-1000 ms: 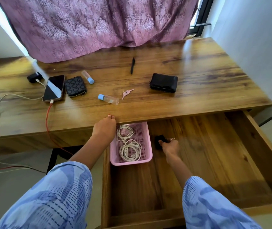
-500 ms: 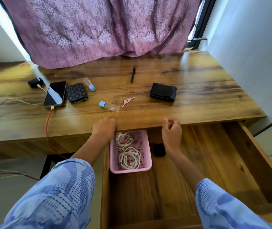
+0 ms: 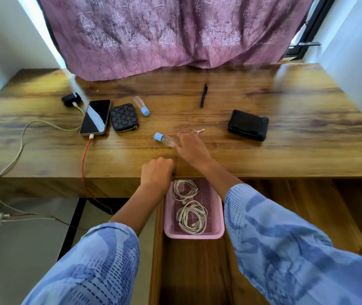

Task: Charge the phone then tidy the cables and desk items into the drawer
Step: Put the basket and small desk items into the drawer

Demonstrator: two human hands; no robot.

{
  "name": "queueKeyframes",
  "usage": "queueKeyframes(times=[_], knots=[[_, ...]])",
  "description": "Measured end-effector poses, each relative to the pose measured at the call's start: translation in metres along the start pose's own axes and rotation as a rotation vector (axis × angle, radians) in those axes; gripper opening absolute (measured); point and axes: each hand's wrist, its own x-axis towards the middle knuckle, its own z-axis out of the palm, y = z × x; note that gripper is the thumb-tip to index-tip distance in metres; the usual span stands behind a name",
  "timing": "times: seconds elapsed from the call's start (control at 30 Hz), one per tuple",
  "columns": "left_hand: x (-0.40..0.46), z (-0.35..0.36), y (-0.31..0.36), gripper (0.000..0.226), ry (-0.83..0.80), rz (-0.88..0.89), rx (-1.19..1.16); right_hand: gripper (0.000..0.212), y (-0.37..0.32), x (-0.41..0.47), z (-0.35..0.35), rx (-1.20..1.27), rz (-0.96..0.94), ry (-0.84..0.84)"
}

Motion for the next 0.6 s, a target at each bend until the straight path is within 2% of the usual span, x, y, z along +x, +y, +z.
queueKeyframes(times=[0.23, 0.37, 0.5, 0.6], knots=[[0.000, 0.001, -0.003, 0.014, 0.036, -0.006, -0.036, 0.022, -0.003, 0.015, 0.017, -0.009, 0.066, -0.040], [-0.002, 0.001, -0.002, 0.015, 0.030, -0.016, -0.015, 0.040, 0.005, 0.006, 0.015, 0.151, 0.128, 0.054], [-0.004, 0.003, -0.001, 0.016, 0.040, -0.027, -0.032, 0.035, 0.012, -0.038, -0.004, 0.297, 0.130, 0.123], [-0.003, 0.005, -0.002, 0.015, 0.044, -0.026, -0.067, 0.034, 0.012, -0.087, -0.018, 0.414, 0.159, 0.087]])
